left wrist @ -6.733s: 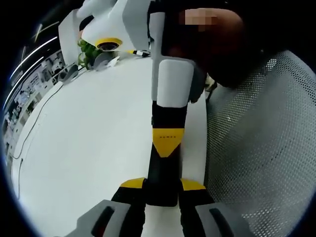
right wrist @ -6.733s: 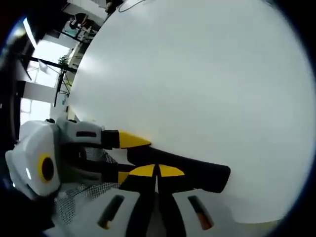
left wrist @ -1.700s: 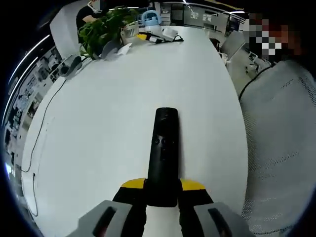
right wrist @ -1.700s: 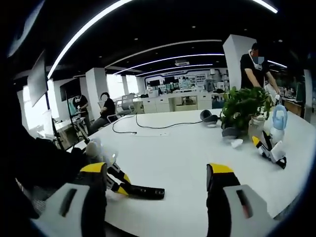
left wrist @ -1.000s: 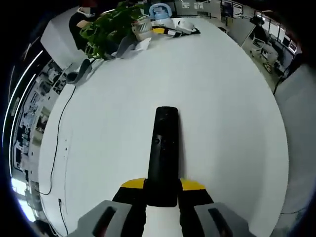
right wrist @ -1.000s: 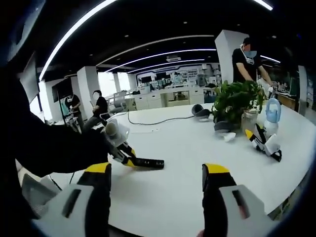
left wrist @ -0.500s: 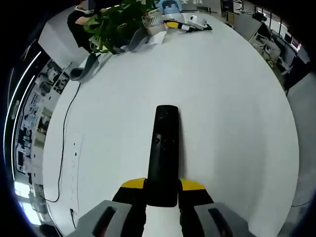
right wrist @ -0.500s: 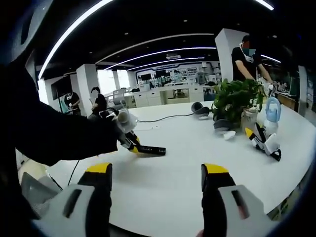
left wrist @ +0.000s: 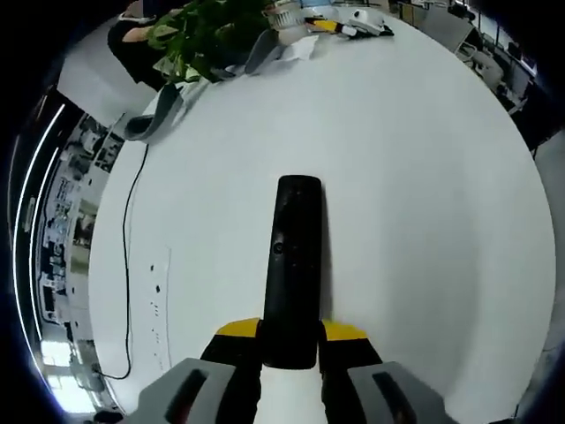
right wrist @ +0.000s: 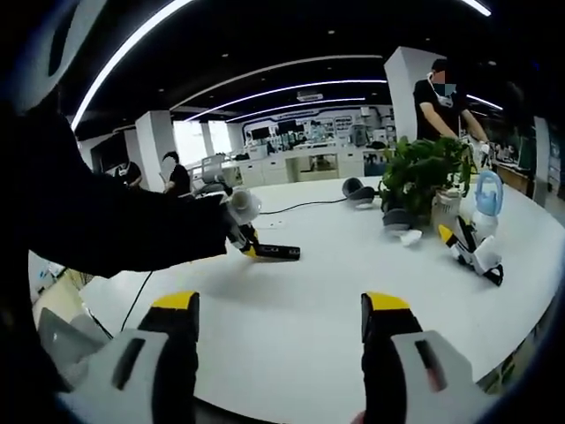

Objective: Press the specified remote control buttons in sequence, fully releasing each button before pressing the next.

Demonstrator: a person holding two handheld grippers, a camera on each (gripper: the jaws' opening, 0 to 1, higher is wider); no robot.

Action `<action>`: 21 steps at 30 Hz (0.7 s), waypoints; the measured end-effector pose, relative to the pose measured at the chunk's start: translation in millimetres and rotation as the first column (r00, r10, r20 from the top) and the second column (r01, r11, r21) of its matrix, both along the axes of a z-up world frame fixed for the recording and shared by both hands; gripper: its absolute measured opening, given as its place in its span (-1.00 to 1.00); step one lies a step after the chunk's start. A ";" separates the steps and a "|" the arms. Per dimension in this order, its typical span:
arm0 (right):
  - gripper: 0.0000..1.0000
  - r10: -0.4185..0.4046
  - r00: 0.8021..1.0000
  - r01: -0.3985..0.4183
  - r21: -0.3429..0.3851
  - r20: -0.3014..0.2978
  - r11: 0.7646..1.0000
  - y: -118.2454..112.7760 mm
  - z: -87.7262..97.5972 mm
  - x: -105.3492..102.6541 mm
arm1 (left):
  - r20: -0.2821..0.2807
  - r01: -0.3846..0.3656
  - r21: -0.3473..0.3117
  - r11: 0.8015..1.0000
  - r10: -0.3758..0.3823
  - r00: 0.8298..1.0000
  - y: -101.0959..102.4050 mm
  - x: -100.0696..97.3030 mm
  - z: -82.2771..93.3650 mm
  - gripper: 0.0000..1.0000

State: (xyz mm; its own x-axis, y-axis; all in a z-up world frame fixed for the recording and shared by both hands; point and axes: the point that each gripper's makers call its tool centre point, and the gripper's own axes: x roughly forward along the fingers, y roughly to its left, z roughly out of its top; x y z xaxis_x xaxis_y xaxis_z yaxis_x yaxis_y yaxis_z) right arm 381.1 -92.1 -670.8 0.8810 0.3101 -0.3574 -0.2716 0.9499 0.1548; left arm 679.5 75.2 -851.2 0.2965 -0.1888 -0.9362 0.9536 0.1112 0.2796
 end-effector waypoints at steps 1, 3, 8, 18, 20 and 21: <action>0.55 0.000 1.000 0.000 -0.002 0.000 1.000 -0.1 -0.1 0.1 | -0.009 -0.001 0.001 1.000 0.001 1.000 0.0 1.0 -0.5 -0.53; 0.56 -0.001 1.000 0.001 -0.006 -0.006 1.000 -0.6 -1.6 0.1 | -0.024 -0.005 0.010 1.000 0.006 1.000 0.5 3.4 -3.1 -0.53; 0.55 -0.002 1.000 0.002 -0.016 -0.015 1.000 -0.9 -3.7 -0.2 | -0.037 0.003 0.026 1.000 -0.003 0.999 0.3 6.8 -10.7 -0.53; 0.55 0.009 1.000 -0.009 -0.035 -0.022 0.999 2.1 -5.3 -1.2 | -0.074 -0.055 -0.041 0.998 0.052 0.996 3.6 9.7 -12.2 -0.51; 0.55 0.010 1.000 -0.011 -0.034 -0.021 0.999 2.4 -5.0 -1.5 | -0.073 -0.049 -0.048 0.998 0.045 0.996 3.8 8.8 -12.2 -0.52; 0.56 0.011 1.000 -0.011 -0.034 -0.021 0.999 2.5 -4.9 -1.5 | -0.067 -0.049 -0.053 0.997 0.046 0.997 3.6 8.0 -12.1 -0.52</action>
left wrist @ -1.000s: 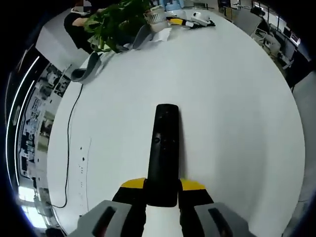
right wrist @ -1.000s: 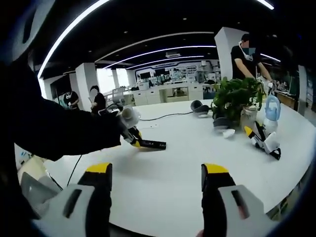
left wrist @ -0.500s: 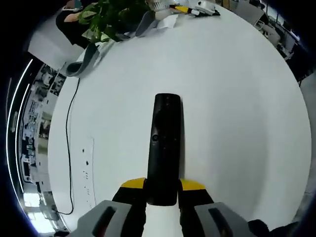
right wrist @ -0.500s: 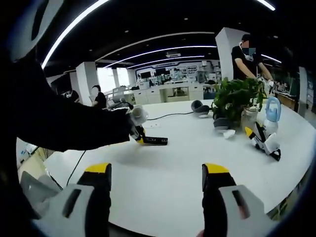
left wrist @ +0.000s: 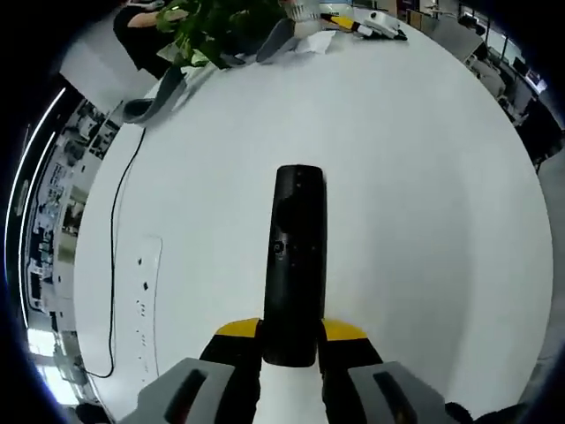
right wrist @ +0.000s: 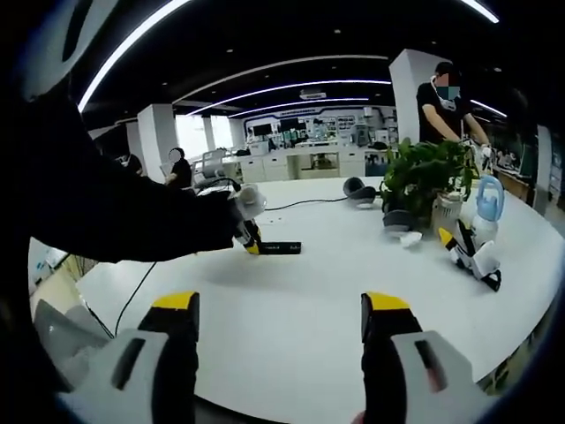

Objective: Press the specified remote control buttons in sequence, fully releasing each button before pressing the next.

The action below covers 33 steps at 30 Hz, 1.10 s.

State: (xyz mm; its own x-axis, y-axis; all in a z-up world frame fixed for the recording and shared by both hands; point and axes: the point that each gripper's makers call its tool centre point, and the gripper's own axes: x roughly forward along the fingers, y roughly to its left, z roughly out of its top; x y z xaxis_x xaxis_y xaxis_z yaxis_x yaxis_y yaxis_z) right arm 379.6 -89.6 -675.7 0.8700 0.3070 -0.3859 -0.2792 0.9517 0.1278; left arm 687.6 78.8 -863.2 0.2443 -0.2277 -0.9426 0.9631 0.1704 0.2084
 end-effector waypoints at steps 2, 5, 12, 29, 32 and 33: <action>0.58 0.005 1.000 -0.005 0.007 0.006 1.000 1.4 1.7 -0.4 | 0.022 0.023 -0.012 1.000 -0.023 0.999 -0.7 -0.5 0.6 -0.51; 0.59 0.005 1.000 -0.005 0.005 0.014 1.000 1.4 3.2 -0.4 | 0.063 -0.007 -0.037 0.999 0.010 0.998 0.2 4.8 3.4 -0.39; 0.62 -0.002 1.000 0.001 0.016 0.029 1.000 0.1 6.5 -0.1 | 0.108 -0.212 -0.164 0.963 0.231 0.967 10.1 11.0 8.9 -0.15; 0.75 -0.032 0.997 0.029 0.047 0.076 0.998 -6.5 17.1 0.8 | 0.210 -0.352 -0.538 0.766 0.526 0.824 31.4 -16.4 71.7 0.79; 0.79 -0.047 0.994 0.041 0.063 0.096 0.997 -9.6 21.4 1.2 | 0.193 -0.339 -0.617 0.711 0.553 0.810 24.6 -26.3 85.5 0.99; 0.83 -0.050 0.994 0.043 0.068 0.094 0.997 -10.1 21.2 1.4 | 0.182 -0.330 -0.647 0.687 0.560 0.808 21.5 -31.1 91.6 1.00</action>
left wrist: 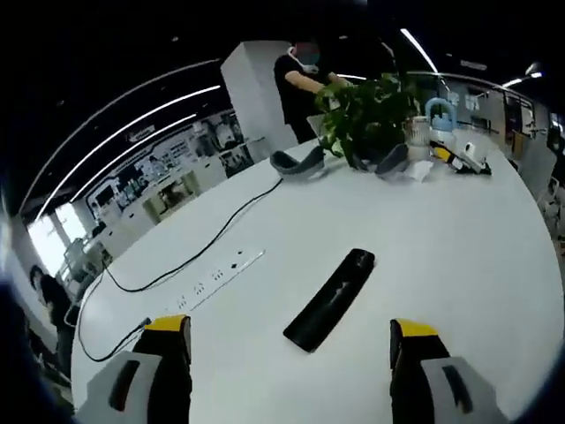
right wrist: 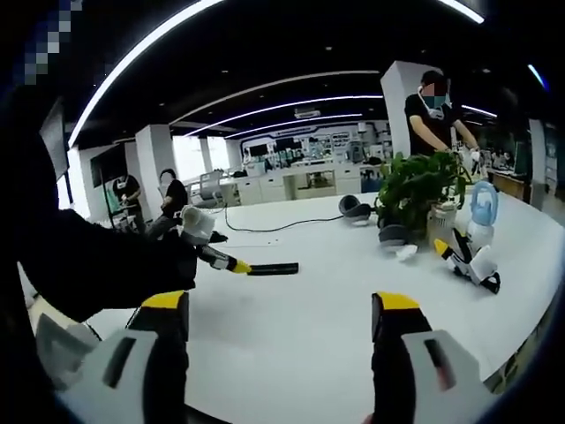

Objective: Press the specified remote control buttons in sequence, fully releasing each button before pressing the next.

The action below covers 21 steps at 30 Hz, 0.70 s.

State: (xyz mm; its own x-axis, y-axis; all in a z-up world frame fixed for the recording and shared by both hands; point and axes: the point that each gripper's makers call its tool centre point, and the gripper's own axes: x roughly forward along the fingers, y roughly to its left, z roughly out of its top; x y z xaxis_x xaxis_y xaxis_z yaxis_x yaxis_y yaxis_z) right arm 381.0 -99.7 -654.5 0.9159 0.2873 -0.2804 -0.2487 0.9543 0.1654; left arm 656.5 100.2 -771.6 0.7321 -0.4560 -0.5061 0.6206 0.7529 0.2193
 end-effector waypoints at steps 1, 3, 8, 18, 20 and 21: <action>0.89 -0.006 1.000 0.006 0.007 -0.001 1.000 -1.0 -0.2 0.5 | -0.004 -0.002 -0.015 1.000 0.002 1.000 -1.0 -3.9 2.3 1.00; 0.99 -0.020 1.000 0.020 0.007 0.008 1.000 -3.2 1.2 1.3 | -0.017 -0.019 -0.040 0.999 0.018 1.000 -1.8 -13.1 8.3 1.00; 1.00 -0.016 1.000 0.016 0.001 0.024 1.000 -2.2 3.8 1.6 | -0.031 -0.057 -0.137 0.989 0.053 0.998 -0.8 -37.4 27.1 1.00; 1.00 -0.005 0.999 0.004 0.007 0.048 1.000 -0.1 9.2 0.3 | -0.040 -0.126 -0.194 0.973 0.120 0.992 25.5 -87.9 43.2 1.00; 1.00 -0.003 0.999 0.003 0.010 0.050 1.000 0.4 9.8 0.0 | -0.030 -0.137 -0.207 0.969 0.134 0.991 29.5 -98.1 50.7 1.00; 1.00 -0.002 0.999 0.002 0.011 0.049 1.000 0.5 9.7 -0.1 | -0.027 -0.141 -0.220 0.965 0.139 0.990 30.4 -102.4 54.4 1.00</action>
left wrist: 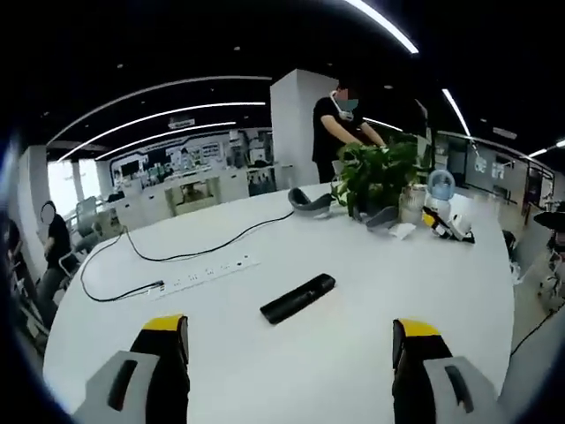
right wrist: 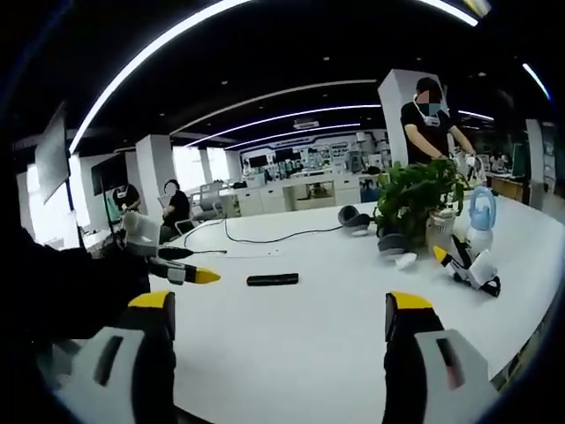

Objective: Press the specified remote control buttons in sequence, fully releasing each button before pressing the next.

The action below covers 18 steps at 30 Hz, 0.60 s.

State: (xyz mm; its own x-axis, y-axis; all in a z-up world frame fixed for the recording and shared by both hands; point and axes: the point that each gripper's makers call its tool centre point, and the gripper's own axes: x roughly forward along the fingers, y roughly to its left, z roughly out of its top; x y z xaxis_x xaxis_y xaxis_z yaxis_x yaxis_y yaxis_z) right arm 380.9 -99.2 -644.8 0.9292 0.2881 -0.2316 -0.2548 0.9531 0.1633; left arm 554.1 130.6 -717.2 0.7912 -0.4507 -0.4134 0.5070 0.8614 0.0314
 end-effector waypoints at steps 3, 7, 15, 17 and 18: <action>1.00 0.008 1.000 -0.008 -0.001 -0.009 1.000 1.5 -1.6 -0.2 | 0.005 -0.011 -0.021 1.000 0.011 1.000 4.1 -16.0 10.2 1.00; 1.00 0.015 1.000 -0.015 -0.002 -0.014 1.000 2.8 -2.6 -0.1 | 0.041 -0.016 -0.089 0.996 0.020 0.999 2.9 -37.6 24.5 1.00; 1.00 0.017 1.000 -0.017 -0.001 -0.022 1.000 3.0 -4.0 0.0 | 0.038 -0.073 -0.102 0.992 0.078 0.996 14.0 -76.4 33.1 1.00; 1.00 0.023 0.999 -0.023 -0.005 -0.029 1.000 4.3 -5.3 -0.1 | 0.047 -0.103 -0.136 0.985 0.111 0.993 19.5 -86.2 41.2 1.00; 1.00 0.026 0.999 -0.026 -0.006 -0.029 1.000 5.0 -5.3 -0.3 | 0.046 -0.111 -0.152 0.982 0.119 0.992 22.2 -93.8 45.1 1.00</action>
State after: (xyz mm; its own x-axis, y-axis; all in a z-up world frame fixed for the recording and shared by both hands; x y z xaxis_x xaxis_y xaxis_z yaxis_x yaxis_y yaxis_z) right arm 380.5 -94.2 -650.1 0.9143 0.3106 -0.2599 -0.2748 0.9472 0.1651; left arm 460.3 152.8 -672.1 0.8611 -0.4084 -0.3030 0.4052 0.9110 -0.0765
